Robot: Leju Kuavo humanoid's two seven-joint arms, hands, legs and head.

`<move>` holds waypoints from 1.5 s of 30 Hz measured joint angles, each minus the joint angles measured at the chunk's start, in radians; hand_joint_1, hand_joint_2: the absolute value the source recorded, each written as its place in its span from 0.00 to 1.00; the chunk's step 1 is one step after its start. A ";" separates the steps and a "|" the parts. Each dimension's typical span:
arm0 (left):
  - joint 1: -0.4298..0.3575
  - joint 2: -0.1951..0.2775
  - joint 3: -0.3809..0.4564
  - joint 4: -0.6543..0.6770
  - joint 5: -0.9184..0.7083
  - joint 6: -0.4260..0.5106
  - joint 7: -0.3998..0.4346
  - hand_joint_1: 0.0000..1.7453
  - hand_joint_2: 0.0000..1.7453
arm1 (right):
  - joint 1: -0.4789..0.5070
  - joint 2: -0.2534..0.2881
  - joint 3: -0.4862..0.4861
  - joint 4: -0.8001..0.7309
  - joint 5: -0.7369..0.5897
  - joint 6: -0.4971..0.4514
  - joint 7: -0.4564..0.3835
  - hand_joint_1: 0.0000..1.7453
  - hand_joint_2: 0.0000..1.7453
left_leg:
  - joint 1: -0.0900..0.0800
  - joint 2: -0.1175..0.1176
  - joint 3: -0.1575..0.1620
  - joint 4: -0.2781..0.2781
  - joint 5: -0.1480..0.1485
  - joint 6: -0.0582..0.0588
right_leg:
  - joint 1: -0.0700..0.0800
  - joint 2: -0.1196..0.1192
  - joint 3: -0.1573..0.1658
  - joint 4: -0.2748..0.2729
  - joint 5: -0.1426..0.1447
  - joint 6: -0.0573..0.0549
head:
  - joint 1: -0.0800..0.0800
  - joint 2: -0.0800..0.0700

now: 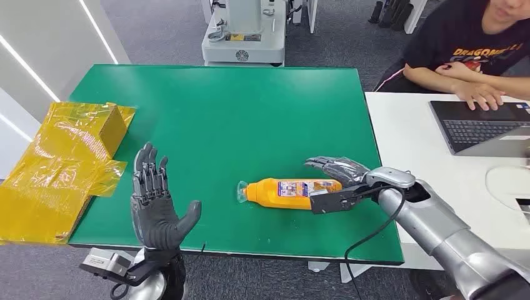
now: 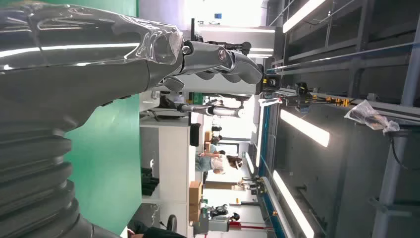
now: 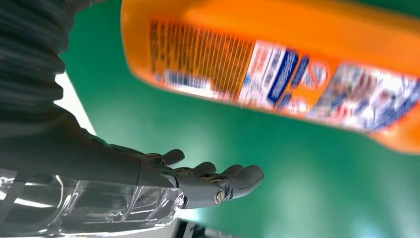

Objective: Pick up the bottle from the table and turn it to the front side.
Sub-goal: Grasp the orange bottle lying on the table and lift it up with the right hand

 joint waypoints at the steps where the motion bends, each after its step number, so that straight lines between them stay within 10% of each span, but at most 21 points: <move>1: 0.000 0.000 0.000 0.000 0.000 0.000 0.000 0.00 1.00 | 0.000 0.001 0.003 0.004 0.000 0.000 0.000 0.00 1.00 | 0.000 0.000 0.000 0.000 0.000 0.000 | 0.000 0.000 0.000 0.000 0.000 0.000 | 0.000 0.000; 21: -0.004 -0.001 0.000 0.000 -0.013 -0.012 0.000 0.00 1.00 | 0.021 0.151 0.098 0.212 0.014 -0.186 -0.007 0.00 1.00 | 0.000 0.001 0.003 0.000 0.000 0.000 | 0.000 0.002 0.002 0.000 0.000 0.000 | 0.000 0.000; 22: -0.004 -0.001 0.000 0.000 -0.013 -0.012 0.000 0.00 1.00 | 0.021 0.155 0.098 0.216 0.014 -0.187 -0.007 0.08 1.00 | 0.000 0.001 0.004 0.000 0.000 0.000 | 0.000 0.002 0.002 0.000 0.000 0.000 | 0.000 0.000; 26: -0.004 -0.001 0.000 0.000 -0.014 -0.012 0.000 0.00 1.00 | 0.019 0.165 0.104 0.227 0.014 -0.200 -0.011 0.99 1.00 | 0.000 0.001 0.005 0.000 0.000 0.000 | 0.000 0.001 0.004 0.000 0.000 0.000 | 0.000 0.000; 45: -0.004 -0.001 0.004 0.000 -0.018 0.000 0.000 0.00 1.00 | 0.064 0.213 0.091 0.233 -0.022 -0.408 -0.003 1.00 1.00 | 0.000 0.000 0.004 0.000 0.000 0.000 | 0.000 0.001 0.003 0.000 0.000 0.000 | 0.000 0.000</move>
